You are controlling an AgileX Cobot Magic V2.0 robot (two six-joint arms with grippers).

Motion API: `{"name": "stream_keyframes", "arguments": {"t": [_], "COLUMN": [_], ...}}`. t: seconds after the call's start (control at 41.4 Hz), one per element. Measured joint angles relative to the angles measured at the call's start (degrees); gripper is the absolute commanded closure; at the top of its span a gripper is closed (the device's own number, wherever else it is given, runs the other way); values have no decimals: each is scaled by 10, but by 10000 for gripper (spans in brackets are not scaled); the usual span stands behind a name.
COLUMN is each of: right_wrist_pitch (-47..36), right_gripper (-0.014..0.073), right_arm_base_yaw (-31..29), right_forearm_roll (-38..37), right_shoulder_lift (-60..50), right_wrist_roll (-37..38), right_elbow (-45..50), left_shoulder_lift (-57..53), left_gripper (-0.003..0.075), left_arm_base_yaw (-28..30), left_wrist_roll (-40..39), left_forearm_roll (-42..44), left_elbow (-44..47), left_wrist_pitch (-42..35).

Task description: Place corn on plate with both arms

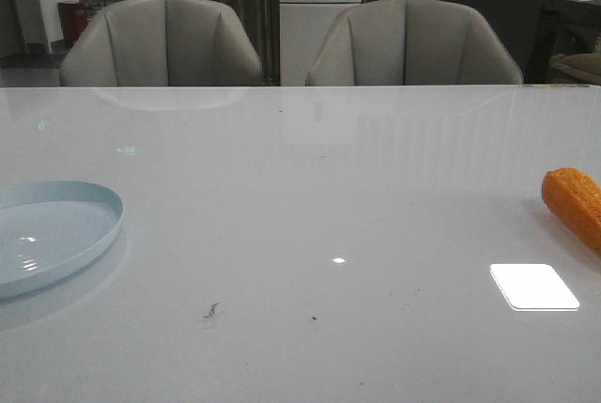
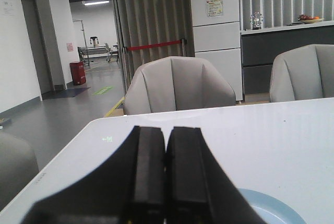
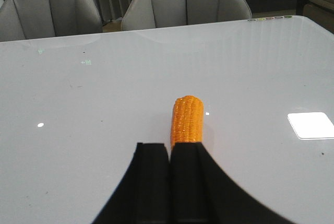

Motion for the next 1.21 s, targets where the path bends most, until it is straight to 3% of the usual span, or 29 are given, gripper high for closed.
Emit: {"name": "stream_keyframes", "arguments": {"t": [0.919, 1.088, 1.209], "right_wrist_pitch": [-3, -85, -126], "right_gripper": [538, 538, 538], "right_arm_base_yaw": [0, 0, 0], "right_forearm_roll": [0, 3, 5], "right_shoulder_lift": [0, 0, 0], "right_wrist_roll": [0, 0, 0], "right_elbow": [0, 0, -36], "left_shoulder_lift": [0, 0, 0], "left_gripper": [624, 624, 624], "left_arm_base_yaw": [0, 0, 0], "left_wrist_roll": [0, 0, 0], "left_forearm_roll": [0, -1, -2], "left_elbow": [0, 0, -6], "left_wrist_pitch": [-25, -100, -108]}}
